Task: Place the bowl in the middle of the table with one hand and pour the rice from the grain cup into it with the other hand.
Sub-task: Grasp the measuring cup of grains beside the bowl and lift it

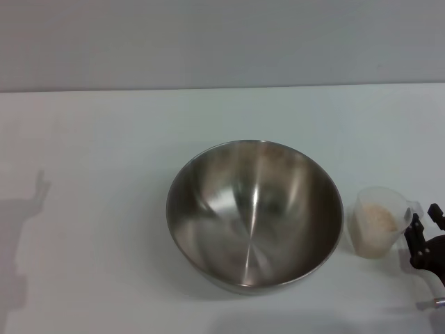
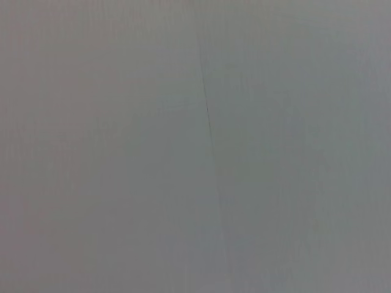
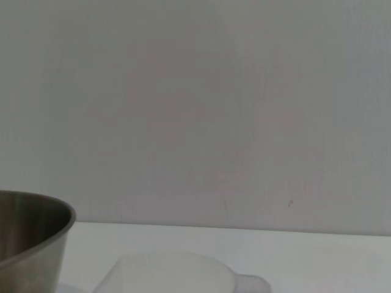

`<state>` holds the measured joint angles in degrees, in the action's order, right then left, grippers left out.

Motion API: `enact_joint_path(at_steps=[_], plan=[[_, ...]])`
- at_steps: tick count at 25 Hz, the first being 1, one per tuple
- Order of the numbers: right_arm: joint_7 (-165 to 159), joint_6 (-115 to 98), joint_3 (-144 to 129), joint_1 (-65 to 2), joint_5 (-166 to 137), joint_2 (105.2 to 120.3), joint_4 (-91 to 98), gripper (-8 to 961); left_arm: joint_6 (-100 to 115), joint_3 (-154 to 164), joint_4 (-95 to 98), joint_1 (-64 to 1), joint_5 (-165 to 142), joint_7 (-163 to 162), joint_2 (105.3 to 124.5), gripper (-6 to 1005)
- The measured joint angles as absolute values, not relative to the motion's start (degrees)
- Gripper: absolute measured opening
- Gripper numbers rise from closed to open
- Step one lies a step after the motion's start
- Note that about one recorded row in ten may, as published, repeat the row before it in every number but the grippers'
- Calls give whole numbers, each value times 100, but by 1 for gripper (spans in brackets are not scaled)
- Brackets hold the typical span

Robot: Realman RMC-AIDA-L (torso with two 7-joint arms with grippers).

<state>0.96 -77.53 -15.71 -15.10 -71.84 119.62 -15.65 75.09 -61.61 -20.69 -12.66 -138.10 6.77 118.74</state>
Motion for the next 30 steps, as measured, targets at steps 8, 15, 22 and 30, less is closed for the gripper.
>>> enact_joint_path(at_steps=[8, 15, 22, 30], plan=[[96, -7719, -1565, -1554, -7200, 11962, -1564, 349, 7435, -6161, -2065, -1266, -13834, 677, 11874, 834], [122, -7611, -1564, -1614, -7199, 11962, -1561, 109, 7398, -6090, -2065, -1266, -13808, 677, 11874, 833], [114, -7605, -1564, -1625, -7168, 11962, -1544, 15, 7332, -6081, -2065, -1272, -13810, 695, 11880, 833], [105, -8177, -1491, -1433, -7157, 11948, -1546, 9, 7281, -6082, -2059, -1283, -13829, 697, 11883, 833]])
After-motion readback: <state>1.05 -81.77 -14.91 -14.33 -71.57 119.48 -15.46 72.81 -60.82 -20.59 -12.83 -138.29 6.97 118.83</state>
